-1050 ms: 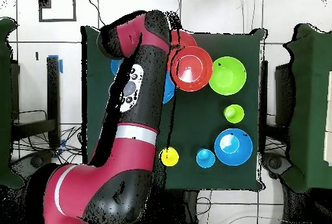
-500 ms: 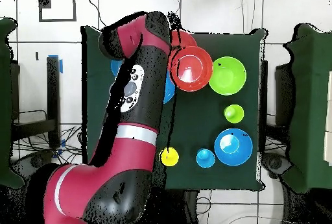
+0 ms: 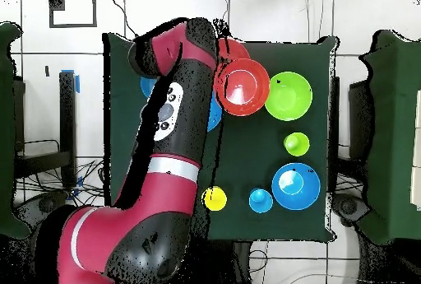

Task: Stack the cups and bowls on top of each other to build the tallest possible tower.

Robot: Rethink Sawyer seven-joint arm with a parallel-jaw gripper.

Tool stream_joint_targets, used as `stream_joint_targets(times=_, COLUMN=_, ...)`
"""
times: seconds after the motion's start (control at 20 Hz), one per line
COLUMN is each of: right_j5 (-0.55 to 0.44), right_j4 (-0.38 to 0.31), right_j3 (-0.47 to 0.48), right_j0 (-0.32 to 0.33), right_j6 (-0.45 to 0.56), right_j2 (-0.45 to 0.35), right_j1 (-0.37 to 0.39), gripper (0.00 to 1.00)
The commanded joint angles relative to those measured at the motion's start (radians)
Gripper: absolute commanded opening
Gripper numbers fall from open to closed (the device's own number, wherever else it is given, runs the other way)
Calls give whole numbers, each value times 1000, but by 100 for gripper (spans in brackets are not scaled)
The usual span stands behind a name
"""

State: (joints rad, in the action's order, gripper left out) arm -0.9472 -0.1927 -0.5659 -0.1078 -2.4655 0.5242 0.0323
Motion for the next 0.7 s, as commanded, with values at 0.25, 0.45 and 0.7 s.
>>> stream_joint_targets(times=0.25, right_j5=-30, right_j4=-15, right_j3=-59, right_j0=22, right_j6=41, right_j2=-61, right_j1=-44, gripper=0)
stream_joint_targets(times=0.45, right_j5=-9, right_j4=-16, right_j3=-69, right_j0=24, right_j6=42, right_j2=-60, right_j1=-42, gripper=0)
stream_joint_targets(times=0.7, right_j5=-10, right_j4=-12, right_j3=-76, right_j0=22, right_j6=39, right_j2=-60, right_j1=-38, gripper=0)
